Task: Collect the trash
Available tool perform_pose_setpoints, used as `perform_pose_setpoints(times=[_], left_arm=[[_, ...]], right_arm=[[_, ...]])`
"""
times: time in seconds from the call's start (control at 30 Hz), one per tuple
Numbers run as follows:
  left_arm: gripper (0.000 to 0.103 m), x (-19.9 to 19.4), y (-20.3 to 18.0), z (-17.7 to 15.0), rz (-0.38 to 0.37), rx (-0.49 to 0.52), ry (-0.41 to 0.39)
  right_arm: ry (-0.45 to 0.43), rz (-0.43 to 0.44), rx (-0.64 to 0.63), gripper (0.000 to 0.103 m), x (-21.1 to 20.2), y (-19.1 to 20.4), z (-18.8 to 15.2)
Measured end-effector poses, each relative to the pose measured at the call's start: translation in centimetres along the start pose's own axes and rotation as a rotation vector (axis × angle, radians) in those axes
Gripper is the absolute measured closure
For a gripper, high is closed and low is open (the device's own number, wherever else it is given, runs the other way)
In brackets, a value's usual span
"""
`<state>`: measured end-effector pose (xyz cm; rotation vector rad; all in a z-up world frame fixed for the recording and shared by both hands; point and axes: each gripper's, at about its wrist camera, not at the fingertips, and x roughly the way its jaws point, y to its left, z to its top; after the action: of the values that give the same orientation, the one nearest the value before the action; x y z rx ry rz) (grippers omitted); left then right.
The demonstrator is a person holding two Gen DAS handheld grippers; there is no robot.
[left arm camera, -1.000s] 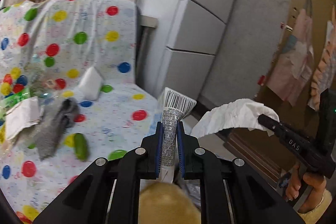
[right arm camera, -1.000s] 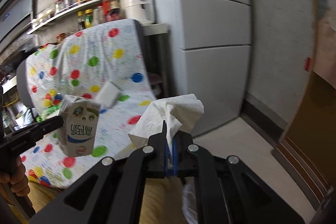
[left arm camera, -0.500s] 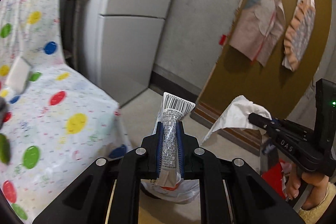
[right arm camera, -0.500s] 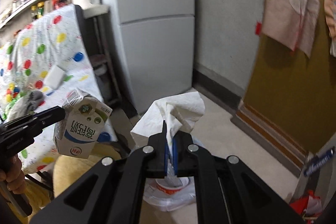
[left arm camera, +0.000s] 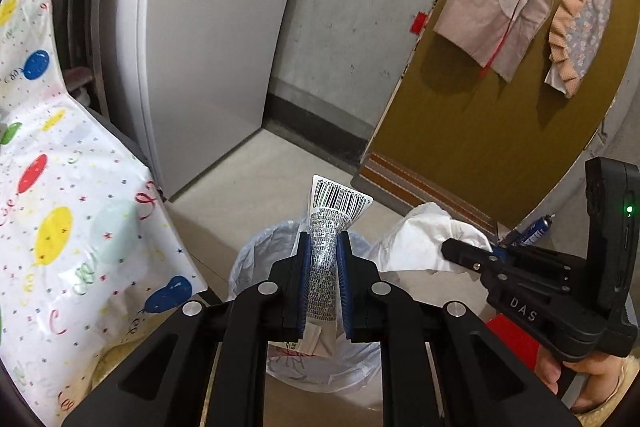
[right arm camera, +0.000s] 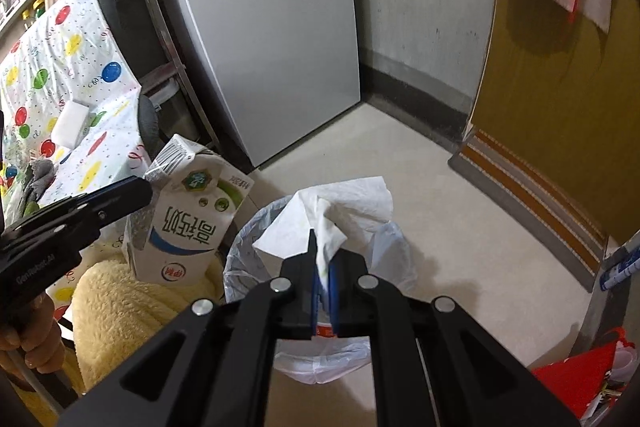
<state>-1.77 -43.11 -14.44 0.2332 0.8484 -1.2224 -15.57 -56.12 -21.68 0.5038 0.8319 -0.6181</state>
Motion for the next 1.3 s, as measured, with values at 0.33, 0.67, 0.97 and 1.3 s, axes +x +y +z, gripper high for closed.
perform_pose_setpoints(times=[0.33,0.67,0.97,1.3], left_arm=[[0.062,-1.5,2.0,0.3,0.035,-0.048,-0.030],[0.061,-11.7,7.2,-1.8,0.279,-0.127,-0.143],[0.061,-20.0,11.6,-6.3,0.461,-0.265,-0.187],[0.044,-29.1,18.4,-13.9,0.727,-0.475,-0.202]], right_arm=[[-0.051,-0.009,0.023,0.060,-1.2,0.1,1.0],[-0.230,0.033,0.006,0.060,-6.8,3.8,3.2],[-0.218,0.174,-0.149,0.050,-7.7,12.4,3.7],[-0.135,0.332,-0.388,0.044,-6.4,25.2,1.5]])
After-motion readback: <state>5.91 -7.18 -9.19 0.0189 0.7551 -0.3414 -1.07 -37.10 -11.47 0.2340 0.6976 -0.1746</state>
